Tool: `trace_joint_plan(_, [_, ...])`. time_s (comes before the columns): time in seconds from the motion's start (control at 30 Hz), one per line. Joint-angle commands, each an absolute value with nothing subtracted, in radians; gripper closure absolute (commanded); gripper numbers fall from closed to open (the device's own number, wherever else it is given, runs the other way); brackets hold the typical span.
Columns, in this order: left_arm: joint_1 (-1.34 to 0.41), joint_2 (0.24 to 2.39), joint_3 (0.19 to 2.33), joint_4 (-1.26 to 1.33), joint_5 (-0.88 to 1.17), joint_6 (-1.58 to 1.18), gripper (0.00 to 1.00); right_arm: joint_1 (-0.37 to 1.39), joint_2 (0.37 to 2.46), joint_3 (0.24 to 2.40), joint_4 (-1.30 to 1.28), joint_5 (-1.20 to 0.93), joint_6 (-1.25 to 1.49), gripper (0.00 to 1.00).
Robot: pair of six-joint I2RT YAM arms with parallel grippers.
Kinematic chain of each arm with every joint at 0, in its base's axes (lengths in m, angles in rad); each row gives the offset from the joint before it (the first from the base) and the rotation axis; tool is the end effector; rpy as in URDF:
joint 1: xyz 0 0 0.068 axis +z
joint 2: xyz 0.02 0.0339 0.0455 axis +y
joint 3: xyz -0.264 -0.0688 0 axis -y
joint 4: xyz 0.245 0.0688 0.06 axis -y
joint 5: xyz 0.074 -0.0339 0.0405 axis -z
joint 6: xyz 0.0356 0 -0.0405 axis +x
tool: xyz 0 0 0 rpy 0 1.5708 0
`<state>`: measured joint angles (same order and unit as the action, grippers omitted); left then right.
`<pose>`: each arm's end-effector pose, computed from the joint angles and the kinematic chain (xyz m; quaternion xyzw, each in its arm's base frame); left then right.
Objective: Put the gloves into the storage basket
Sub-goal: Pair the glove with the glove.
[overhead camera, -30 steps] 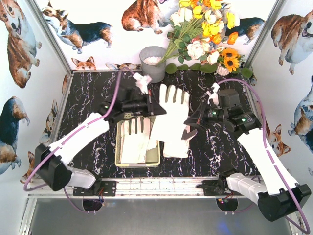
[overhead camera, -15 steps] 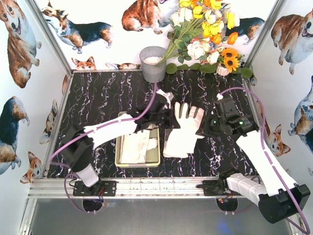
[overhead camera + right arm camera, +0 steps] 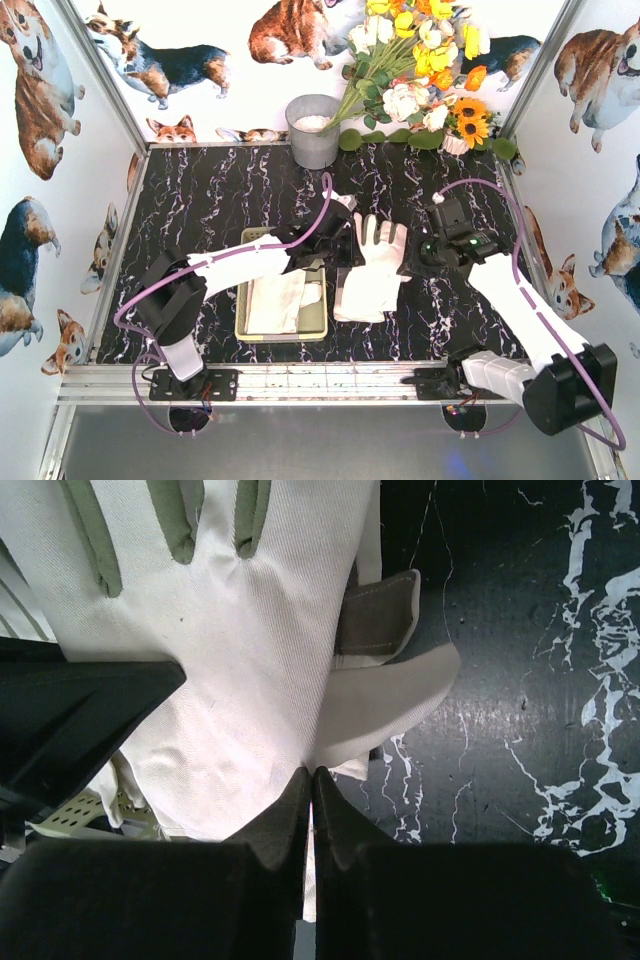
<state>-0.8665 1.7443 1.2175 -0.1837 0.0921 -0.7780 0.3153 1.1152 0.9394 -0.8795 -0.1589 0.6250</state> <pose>0.2503 -0.2997 0.2308 0.0593 0.9062 -0.3337 0.2528 0.1973 0.0703 0.2718 0.1287 0.9555 0.1835 0.1918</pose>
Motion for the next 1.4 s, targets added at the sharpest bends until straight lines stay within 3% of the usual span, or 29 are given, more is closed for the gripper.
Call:
trace_joint_plan(0.0, [-0.856,1.801,1.244,-0.239,0.016,-0.728,1.0,0.322,1.179,0.987,-0.82,-0.121,0.587,1.0])
trace_joint_plan(0.93, [-0.854,1.935,1.324,-0.403,-0.039,-0.677,1.0,0.357,1.391,0.934,-0.687,-0.134,0.604,1.0])
trace_joint_plan(1.17, [-0.854,1.925,1.34,-0.426,-0.052,-0.662,0.76,0.359,1.428,0.918,-0.662,-0.126,0.606,1.0])
trace_joint_plan(1.37, [-0.854,1.893,1.354,-0.434,-0.071,-0.648,0.7,0.36,1.455,0.917,-0.64,-0.131,0.608,1.0])
